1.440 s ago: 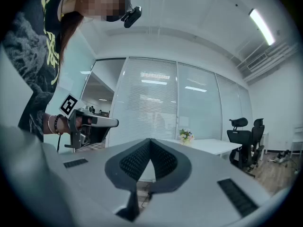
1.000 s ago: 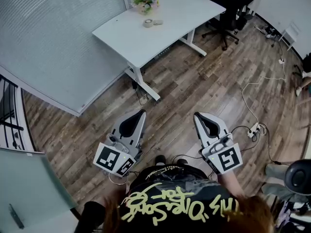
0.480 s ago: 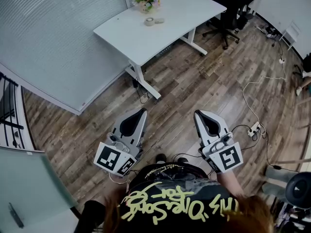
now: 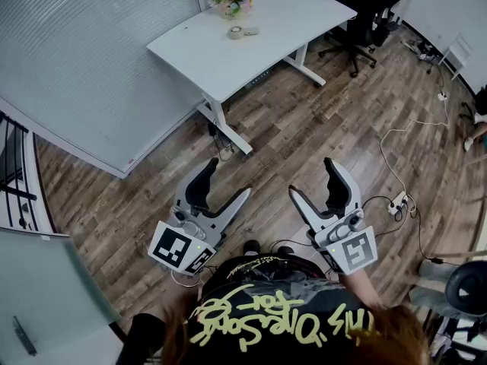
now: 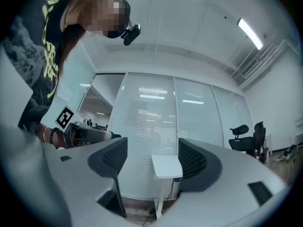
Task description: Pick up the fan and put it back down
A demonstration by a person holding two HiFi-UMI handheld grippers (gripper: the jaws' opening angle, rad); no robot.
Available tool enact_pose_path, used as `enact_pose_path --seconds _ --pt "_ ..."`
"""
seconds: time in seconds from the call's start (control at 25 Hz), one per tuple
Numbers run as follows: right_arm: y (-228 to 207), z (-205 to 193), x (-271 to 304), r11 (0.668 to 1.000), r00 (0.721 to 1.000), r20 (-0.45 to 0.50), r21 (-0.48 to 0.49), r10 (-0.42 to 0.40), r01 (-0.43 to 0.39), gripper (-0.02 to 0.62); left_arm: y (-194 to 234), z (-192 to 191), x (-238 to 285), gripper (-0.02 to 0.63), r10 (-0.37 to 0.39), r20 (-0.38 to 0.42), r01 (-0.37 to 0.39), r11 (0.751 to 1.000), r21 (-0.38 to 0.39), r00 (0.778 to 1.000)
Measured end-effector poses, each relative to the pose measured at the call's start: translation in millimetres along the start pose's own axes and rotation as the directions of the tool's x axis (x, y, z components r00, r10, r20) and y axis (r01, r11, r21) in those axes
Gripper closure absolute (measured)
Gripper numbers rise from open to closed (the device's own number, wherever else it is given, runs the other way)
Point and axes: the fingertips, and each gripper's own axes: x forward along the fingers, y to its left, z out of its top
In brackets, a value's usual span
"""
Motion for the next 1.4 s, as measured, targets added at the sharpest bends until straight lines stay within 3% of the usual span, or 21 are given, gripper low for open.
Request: enact_pose_path --seconds 0.08,0.2,0.76,1.4 --pt "3 0 1 1.0 1.0 0.006 -0.017 0.014 -0.014 0.275 1 3 0 0.244 -0.002 0.012 0.002 1.0 0.004 1.0" --pt "5 -3 2 0.999 1.0 -0.006 -0.019 0.027 -0.027 0.275 5 7 -3 0.218 0.014 0.03 -0.015 1.0 0.025 0.999" --pt "-7 -11 9 0.999 0.999 -0.044 0.044 0.005 -0.003 0.275 24 -1 -6 0.218 0.045 -0.011 -0.045 0.999 0.006 0.999" --pt "6 -13 9 0.995 0.992 -0.089 -0.026 -0.094 0.092 0.275 53 -16 -11 0.218 -0.003 -0.023 0.002 1.0 -0.028 1.0"
